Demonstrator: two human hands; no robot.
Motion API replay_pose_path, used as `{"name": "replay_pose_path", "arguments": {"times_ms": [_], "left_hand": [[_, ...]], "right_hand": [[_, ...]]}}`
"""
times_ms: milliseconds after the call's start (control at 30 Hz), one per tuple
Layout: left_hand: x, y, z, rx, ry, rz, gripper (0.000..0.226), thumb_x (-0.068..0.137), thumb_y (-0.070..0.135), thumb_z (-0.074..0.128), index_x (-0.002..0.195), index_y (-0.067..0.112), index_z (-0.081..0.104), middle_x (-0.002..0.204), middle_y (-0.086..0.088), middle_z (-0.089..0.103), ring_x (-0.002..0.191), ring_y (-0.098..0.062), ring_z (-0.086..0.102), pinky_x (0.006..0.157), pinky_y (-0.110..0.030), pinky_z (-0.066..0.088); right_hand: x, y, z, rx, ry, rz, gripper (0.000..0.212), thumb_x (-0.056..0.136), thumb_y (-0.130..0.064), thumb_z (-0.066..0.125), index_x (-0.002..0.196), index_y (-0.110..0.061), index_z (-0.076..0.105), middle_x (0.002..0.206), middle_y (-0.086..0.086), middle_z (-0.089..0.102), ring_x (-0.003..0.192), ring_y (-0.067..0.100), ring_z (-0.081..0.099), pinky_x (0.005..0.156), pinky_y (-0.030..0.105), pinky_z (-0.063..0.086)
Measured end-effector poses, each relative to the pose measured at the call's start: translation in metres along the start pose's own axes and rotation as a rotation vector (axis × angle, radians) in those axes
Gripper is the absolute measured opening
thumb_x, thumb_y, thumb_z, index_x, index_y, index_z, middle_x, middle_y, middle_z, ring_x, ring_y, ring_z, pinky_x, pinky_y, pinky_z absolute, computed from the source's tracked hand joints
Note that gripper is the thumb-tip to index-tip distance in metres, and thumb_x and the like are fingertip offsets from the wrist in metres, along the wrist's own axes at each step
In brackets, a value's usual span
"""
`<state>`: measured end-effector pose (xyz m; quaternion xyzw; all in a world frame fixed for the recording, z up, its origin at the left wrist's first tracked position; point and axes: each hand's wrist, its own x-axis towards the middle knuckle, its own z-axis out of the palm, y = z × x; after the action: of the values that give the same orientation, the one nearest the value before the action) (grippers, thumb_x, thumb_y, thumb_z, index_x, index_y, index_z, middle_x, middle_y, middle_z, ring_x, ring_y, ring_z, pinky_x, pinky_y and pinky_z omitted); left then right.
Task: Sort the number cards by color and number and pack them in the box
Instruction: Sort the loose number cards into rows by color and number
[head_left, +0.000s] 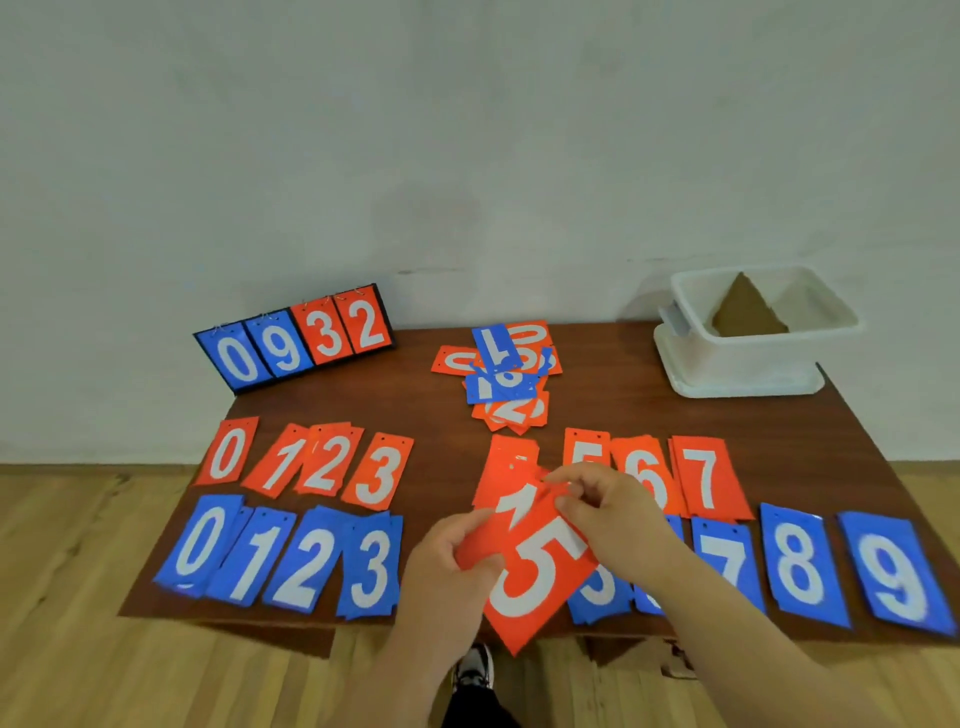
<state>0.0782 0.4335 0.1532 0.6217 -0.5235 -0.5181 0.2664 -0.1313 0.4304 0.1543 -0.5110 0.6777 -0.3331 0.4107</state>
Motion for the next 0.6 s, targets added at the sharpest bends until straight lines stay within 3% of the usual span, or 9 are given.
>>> {"name": "replay_pose_path", "arguments": {"times_ms": [167, 267, 333, 400, 500, 600], "left_hand": [[-0.016, -0.005, -0.004, -0.045, 0.173, 0.022, 0.041, 0.091, 0.015, 0.074, 0.117, 0.044, 0.063, 0.118, 0.019, 0.061, 0.106, -0.005, 0.062, 0.074, -0.015, 0.055], [-0.013, -0.011, -0.013, -0.144, 0.299, 0.011, 0.041, 0.089, 0.02, 0.078, 0.117, 0.046, 0.064, 0.116, 0.02, 0.062, 0.107, -0.005, 0.062, 0.086, -0.028, 0.059], [-0.008, -0.015, -0.021, -0.182, 0.339, -0.008, 0.041, 0.089, 0.025, 0.078, 0.119, 0.047, 0.063, 0.118, 0.019, 0.062, 0.11, -0.009, 0.063, 0.089, -0.038, 0.061], [-0.001, -0.02, -0.03, -0.177, 0.367, 0.006, 0.042, 0.089, 0.024, 0.078, 0.123, 0.045, 0.063, 0.121, 0.016, 0.062, 0.112, -0.012, 0.062, 0.091, -0.04, 0.061], [0.016, -0.028, -0.052, -0.16, 0.371, 0.006, 0.039, 0.091, 0.025, 0.076, 0.123, 0.045, 0.064, 0.121, 0.017, 0.06, 0.114, -0.01, 0.06, 0.092, -0.039, 0.06], [0.04, -0.038, -0.09, -0.159, 0.363, -0.013, 0.027, 0.098, 0.029, 0.066, 0.119, 0.045, 0.066, 0.122, 0.018, 0.061, 0.115, -0.009, 0.06, 0.092, -0.038, 0.06]], "right_hand": [[-0.011, -0.003, 0.018, 0.031, 0.133, 0.002, 0.023, 0.093, -0.026, 0.072, 0.107, -0.042, 0.064, 0.112, -0.015, 0.058, 0.098, 0.008, 0.062, 0.07, 0.015, 0.048], [-0.014, -0.001, 0.034, 0.088, 0.082, 0.011, 0.023, 0.093, -0.029, 0.072, 0.113, -0.039, 0.066, 0.121, -0.015, 0.056, 0.101, 0.006, 0.062, 0.073, 0.012, 0.048], [-0.014, -0.004, 0.049, 0.166, -0.023, 0.085, 0.024, 0.095, -0.03, 0.071, 0.117, -0.038, 0.065, 0.116, -0.014, 0.059, 0.095, 0.007, 0.066, 0.069, 0.015, 0.055], [-0.01, -0.009, 0.066, 0.245, -0.108, 0.156, 0.025, 0.094, -0.028, 0.072, 0.116, -0.039, 0.066, 0.106, -0.008, 0.065, 0.088, 0.015, 0.071, 0.073, 0.027, 0.062], [0.006, -0.021, 0.095, 0.298, -0.142, 0.16, 0.031, 0.092, -0.014, 0.074, 0.117, -0.029, 0.067, 0.081, 0.002, 0.065, 0.067, 0.018, 0.067, 0.069, 0.031, 0.06], [0.036, -0.037, 0.128, 0.21, -0.087, 0.126, 0.031, 0.092, -0.011, 0.072, 0.117, -0.028, 0.067, 0.088, 0.006, 0.064, 0.071, 0.02, 0.067, 0.072, 0.041, 0.061]]}}
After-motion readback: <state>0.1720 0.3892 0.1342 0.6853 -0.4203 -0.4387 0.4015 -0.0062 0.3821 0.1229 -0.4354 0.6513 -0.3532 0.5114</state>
